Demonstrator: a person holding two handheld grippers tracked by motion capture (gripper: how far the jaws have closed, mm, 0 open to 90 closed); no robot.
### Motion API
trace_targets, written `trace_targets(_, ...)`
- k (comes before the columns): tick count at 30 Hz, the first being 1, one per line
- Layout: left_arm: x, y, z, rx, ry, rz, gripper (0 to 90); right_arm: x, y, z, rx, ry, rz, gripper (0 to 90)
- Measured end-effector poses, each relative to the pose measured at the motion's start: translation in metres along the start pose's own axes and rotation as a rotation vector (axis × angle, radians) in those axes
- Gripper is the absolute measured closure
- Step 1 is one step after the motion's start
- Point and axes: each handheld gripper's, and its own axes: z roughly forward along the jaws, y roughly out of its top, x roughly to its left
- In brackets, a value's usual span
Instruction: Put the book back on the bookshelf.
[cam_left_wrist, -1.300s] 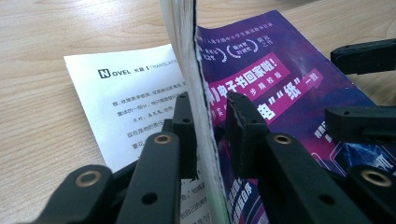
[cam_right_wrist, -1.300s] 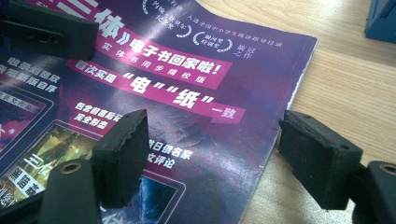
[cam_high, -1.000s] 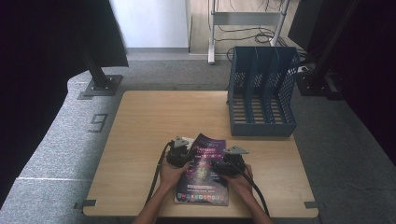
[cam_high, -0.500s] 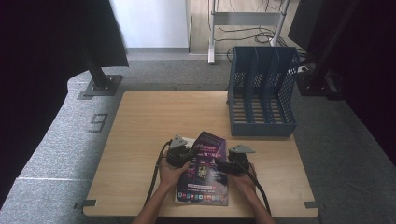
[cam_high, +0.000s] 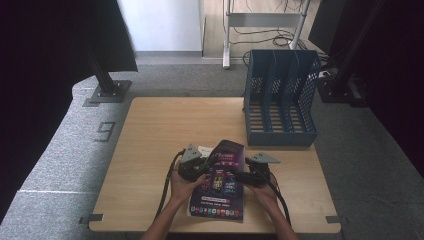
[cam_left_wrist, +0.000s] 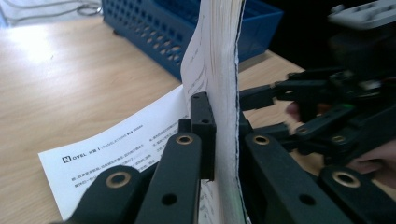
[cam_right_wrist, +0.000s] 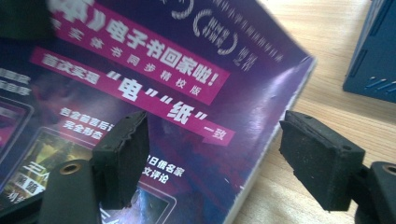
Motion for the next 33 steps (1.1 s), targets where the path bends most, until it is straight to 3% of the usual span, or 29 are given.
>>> trace_targets(10, -0.006, 0.004, -0.011, -0.043, -0.034, 0.02, 87.3, -0.005, 0.004, -0.004, -0.016, 0.006, 0.023, 18.3)
trace_targets(17, -0.006, 0.002, -0.012, -0.054, -0.043, 0.015, 87.3, -0.008, 0.005, -0.003, 0.005, 0.058, 0.06, 16.5)
trace_targets(24, 0.004, -0.006, -0.002, -0.028, -0.027, -0.022, 87.1, -0.006, 0.003, 0.001, 0.046, 0.001, 0.035, 18.4)
trace_targets(33, 0.015, -0.02, 0.015, 0.033, 0.019, -0.056, 86.6, -0.003, 0.001, 0.005, 0.071, -0.027, 0.023, 22.8)
